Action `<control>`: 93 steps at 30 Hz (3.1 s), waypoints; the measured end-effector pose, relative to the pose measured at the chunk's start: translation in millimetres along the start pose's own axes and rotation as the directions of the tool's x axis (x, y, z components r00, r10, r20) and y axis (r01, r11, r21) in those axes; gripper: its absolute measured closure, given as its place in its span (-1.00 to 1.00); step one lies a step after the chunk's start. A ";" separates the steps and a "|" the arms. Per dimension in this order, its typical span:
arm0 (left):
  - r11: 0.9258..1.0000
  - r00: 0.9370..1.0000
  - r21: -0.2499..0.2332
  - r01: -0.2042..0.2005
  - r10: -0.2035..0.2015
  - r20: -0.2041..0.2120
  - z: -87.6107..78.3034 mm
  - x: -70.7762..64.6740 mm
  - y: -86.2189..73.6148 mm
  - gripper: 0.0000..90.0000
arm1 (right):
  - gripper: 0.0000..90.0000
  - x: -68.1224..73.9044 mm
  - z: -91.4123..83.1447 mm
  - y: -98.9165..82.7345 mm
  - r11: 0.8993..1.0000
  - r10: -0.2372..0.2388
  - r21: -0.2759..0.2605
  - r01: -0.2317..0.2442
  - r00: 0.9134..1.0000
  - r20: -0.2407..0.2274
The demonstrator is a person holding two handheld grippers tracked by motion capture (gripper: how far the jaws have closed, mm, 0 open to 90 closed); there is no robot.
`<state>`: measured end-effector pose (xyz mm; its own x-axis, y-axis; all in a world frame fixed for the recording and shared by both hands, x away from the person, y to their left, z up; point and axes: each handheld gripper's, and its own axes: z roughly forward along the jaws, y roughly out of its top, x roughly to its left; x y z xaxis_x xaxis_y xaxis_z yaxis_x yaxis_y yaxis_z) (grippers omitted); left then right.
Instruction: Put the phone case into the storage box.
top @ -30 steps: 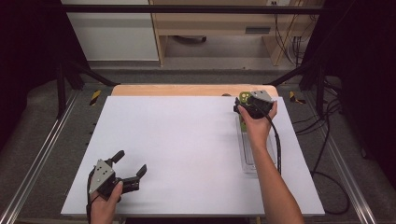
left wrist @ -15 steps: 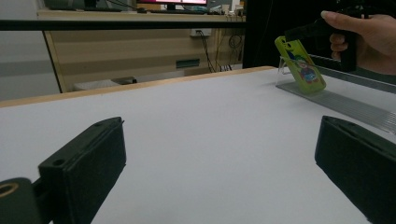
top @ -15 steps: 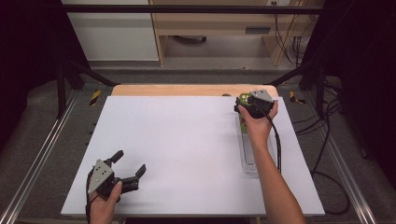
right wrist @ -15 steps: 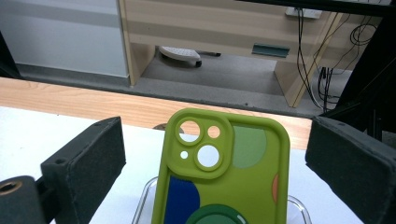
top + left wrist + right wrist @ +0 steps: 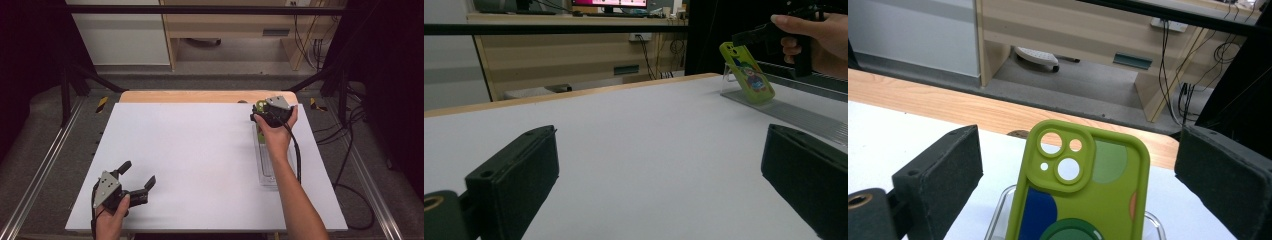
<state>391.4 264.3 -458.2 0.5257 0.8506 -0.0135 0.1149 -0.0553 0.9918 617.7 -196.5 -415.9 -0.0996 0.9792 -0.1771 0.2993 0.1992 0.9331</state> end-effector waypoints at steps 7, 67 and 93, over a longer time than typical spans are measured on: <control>1.000 1.000 -0.005 0.004 -0.004 0.000 -0.2 0.3 0.1 -0.96 | -0.87 -0.1 -5.2 4.0 0.999 -0.040 -0.005 0.040 0.999 0.020; 1.000 1.000 0.000 0.002 -0.002 0.004 1.1 -0.8 0.3 -0.97 | -0.92 2.1 -52.8 28.2 0.990 -0.078 0.107 0.090 0.991 -0.108; 1.000 1.000 0.001 -0.011 0.011 -0.010 -2.0 2.2 0.8 -0.97 | -0.93 4.8 -78.5 44.9 0.996 0.084 0.049 -0.075 0.969 -0.233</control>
<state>390.9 267.1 -457.2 0.5183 0.8552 -0.0009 0.1094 -0.0653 0.9919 556.2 -186.0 -350.3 -0.2922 0.9561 -0.0200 0.3524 0.1271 0.9272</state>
